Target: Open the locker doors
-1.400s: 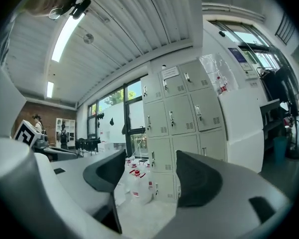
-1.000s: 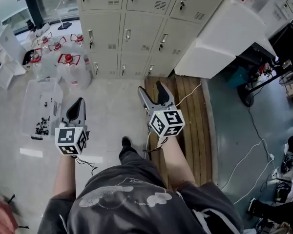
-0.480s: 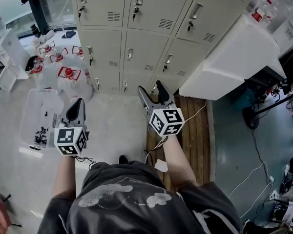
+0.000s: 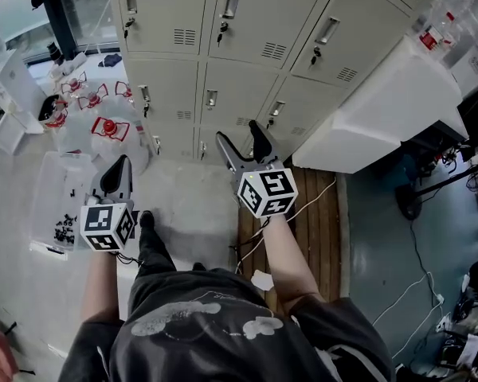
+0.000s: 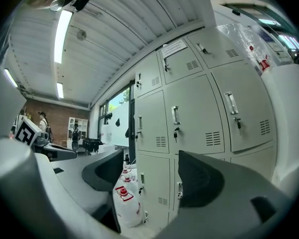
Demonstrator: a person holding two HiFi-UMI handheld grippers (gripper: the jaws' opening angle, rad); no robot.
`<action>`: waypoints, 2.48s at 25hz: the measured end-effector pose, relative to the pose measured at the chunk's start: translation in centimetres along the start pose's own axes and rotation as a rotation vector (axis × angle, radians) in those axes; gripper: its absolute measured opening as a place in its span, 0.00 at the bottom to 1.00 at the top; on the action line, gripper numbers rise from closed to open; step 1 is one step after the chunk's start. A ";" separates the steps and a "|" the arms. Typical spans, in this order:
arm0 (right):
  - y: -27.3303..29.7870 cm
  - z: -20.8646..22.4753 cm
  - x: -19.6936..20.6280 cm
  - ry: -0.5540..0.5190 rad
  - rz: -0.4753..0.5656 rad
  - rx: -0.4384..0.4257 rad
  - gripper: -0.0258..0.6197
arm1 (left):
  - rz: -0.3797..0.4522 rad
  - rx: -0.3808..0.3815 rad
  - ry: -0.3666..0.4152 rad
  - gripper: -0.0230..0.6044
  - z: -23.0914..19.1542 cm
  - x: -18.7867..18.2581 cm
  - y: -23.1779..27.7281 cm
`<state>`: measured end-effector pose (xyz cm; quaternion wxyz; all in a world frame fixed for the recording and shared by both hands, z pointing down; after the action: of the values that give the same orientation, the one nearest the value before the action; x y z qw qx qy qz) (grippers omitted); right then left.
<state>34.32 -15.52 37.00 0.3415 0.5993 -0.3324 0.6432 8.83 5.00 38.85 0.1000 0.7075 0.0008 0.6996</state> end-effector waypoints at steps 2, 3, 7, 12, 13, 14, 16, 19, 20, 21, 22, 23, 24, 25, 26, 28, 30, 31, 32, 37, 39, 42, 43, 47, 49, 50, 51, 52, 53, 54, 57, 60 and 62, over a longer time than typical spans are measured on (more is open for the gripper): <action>1.5 -0.2 -0.5 -0.008 0.012 0.001 0.55 | 0.010 0.006 -0.003 0.05 -1.1 -0.3 1.2; 2.3 -0.2 -0.8 -0.004 0.020 0.003 0.55 | 0.016 0.009 -0.006 0.05 -1.8 -0.5 1.9; 6.2 0.0 -2.6 -0.013 0.043 0.007 0.55 | 0.053 0.032 0.009 0.05 -5.0 -2.0 5.0; 11.7 -0.1 -5.6 -0.019 0.084 0.053 0.55 | 0.115 0.063 0.031 0.05 -9.6 -5.8 9.0; 13.0 -0.4 -6.0 -0.015 0.088 0.061 0.55 | 0.129 0.070 0.037 0.05 -10.7 -6.8 9.9; 14.3 -0.7 -6.5 -0.017 0.088 0.064 0.55 | 0.143 0.076 0.045 0.05 -11.8 -7.9 10.7; 16.9 -1.5 -7.6 -0.028 0.090 0.061 0.55 | 0.168 0.087 0.065 0.05 -13.9 -10.1 12.2; 20.8 -2.7 -10.2 -0.029 0.122 0.048 0.55 | 0.200 0.103 0.091 0.05 -16.9 -13.1 14.1; 22.2 -3.1 -11.2 -0.031 0.139 0.044 0.55 | 0.209 0.106 0.097 0.05 -17.8 -14.0 14.7; 23.5 -3.5 -12.2 -0.035 0.155 0.041 0.55 | 0.217 0.108 0.102 0.05 -18.8 -14.8 15.3; 24.7 -3.9 -13.1 -0.041 0.169 0.038 0.55 | 0.225 0.107 0.106 0.05 -19.7 -15.5 15.8; 25.9 -4.3 -14.0 -0.048 0.182 0.033 0.55 | 0.232 0.106 0.109 0.05 -20.6 -16.2 16.3; 27.1 -4.8 -15.0 -0.054 0.196 0.028 0.55 | 0.240 0.105 0.111 0.05 -21.5 -16.8 16.7; 28.1 -5.3 -15.9 -0.060 0.211 0.021 0.55 | 0.249 0.103 0.112 0.05 -22.3 -17.5 17.0; 29.0 -5.7 -16.8 -0.067 0.227 0.014 0.55 | 0.258 0.101 0.112 0.05 -23.2 -18.2 17.4; 30.6 -6.5 -18.8 -0.078 0.262 0.000 0.55 | 0.277 0.094 0.111 0.05 -24.7 -19.6 18.1; 31.9 -7.2 -20.7 -0.079 0.299 -0.010 0.55 | 0.300 0.086 0.105 0.05 -26.1 -21.0 18.9; 32.5 -7.5 -21.7 -0.079 0.319 -0.011 0.55 | 0.311 0.086 0.103 0.05 -26.7 -21.7 19.4; 33.0 -7.8 -22.5 -0.082 0.339 -0.011 0.55 | 0.322 0.087 0.103 0.05 -27.3 -22.3 19.8; 35.7 -9.4 -26.4 -0.130 0.410 -0.037 0.55 | 0.367 0.102 0.133 0.05 -29.2 -25.9 22.1; 36.9 -10.0 -27.9 -0.148 0.435 -0.055 0.55 | 0.391 0.103 0.148 0.05 -29.8 -27.4 22.9; 38.6 -10.7 -30.5 -0.184 0.484 -0.065 0.55 | 0.425 0.097 0.172 0.05 -30.9 -29.6 24.3; 39.1 -10.9 -31.5 -0.200 0.501 -0.066 0.55 | 0.434 0.098 0.180 0.05 -31.2 -30.3 24.7; 40.1 -11.6 -35.1 -0.246 0.574 -0.064 0.55 | 0.459 0.108 0.215 0.05 -32.4 -32.5 26.0; 40.4 -11.8 -36.7 -0.251 0.601 -0.067 0.55 | 0.471 0.115 0.221 0.05 -32.9 -33.6 26.5; 40.6 -12.0 -37.3 -0.247 0.608 -0.072 0.55 | 0.479 0.117 0.220 0.05 -33.2 -34.0 26.6; 40.8 -12.1 -37.8 -0.242 0.610 -0.081 0.55 | 0.488 0.116 0.217 0.05 -33.3 -34.4 26.7; 41.1 -12.2 -38.2 -0.240 0.608 -0.089 0.55 | 0.499 0.112 0.213 0.05 -33.5 -34.9 26.8; 41.4 -12.2 -38.6 -0.245 0.604 -0.096 0.55 | 0.509 0.109 0.209 0.05 -33.5 -35.3 26.8; 41.7 -12.3 -38.9 -0.254 0.600 -0.102 0.55 | 0.519 0.105 0.205 0.05 -33.5 -35.7 26.7; 42.1 -12.3 -40.1 -0.290 0.598 -0.126 0.55 | 0.554 0.097 0.202 0.05 -33.3 -37.2 26.2; 42.2 -12.3 -41.2 -0.280 0.615 -0.178 0.55 | 0.591 0.120 0.179 0.05 -32.9 -38.6 25.7; 42.5 -12.3 -41.7 -0.261 0.615 -0.219 0.55 | 0.589 0.122 0.158 0.05 -32.7 -39.2 25.5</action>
<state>-5.99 -30.14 -6.14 0.1486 0.5083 -0.6052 0.5944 -27.94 -20.95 3.75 -0.1502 0.6253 -0.1543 0.7501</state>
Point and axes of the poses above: the fingertips, and each gripper's own axes: y forward along the fingers, z to its right, x out of its underside, the point moved 10 cm from there along -y, backward along the fingers, and after that the axes turned 2 degrees about x, right-handed, at the moved point
